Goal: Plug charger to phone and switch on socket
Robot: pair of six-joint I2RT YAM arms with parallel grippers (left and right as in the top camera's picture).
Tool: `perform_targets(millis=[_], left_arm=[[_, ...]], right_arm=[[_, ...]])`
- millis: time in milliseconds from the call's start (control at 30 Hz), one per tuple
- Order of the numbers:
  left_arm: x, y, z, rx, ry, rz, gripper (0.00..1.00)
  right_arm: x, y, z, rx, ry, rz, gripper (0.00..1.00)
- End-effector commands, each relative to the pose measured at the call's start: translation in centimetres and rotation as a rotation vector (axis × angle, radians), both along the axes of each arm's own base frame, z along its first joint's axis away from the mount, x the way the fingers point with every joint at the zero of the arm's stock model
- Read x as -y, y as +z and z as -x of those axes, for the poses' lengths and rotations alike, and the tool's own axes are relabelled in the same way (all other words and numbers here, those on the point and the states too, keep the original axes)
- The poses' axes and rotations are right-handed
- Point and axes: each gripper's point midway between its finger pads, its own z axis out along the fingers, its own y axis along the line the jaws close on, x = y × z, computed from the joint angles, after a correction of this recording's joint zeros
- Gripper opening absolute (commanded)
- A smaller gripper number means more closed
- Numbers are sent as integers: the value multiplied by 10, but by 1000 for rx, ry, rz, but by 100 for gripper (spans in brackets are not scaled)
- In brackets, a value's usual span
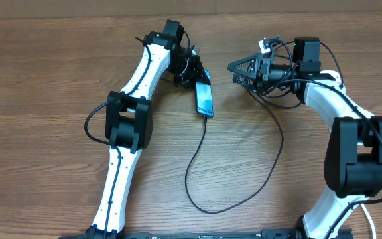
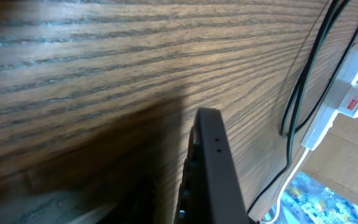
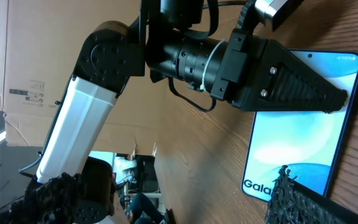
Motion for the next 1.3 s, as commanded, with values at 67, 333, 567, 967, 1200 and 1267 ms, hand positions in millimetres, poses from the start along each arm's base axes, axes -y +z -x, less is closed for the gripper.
perform_targets(millis=[67, 333, 567, 967, 1200, 1267], left_arm=[[-3, -1, 0, 4, 12, -51, 28], [-3, -1, 0, 4, 12, -51, 28], [-9, -6, 1, -3, 22, -95, 28], [-33, -21, 10, -60, 67, -253, 100], [-45, -26, 18, -85, 62, -324, 100], [-51, -28, 20, -85, 55, -358, 100]], right_arm=[[-2, 5, -1, 23, 11, -4, 100], [-2, 4, -1, 22, 11, -4, 100], [-2, 4, -1, 20, 11, -4, 100], [-2, 4, -1, 21, 11, -4, 100], [-1, 3, -2, 27, 7, 3, 100], [-1, 3, -2, 32, 8, 4, 100]])
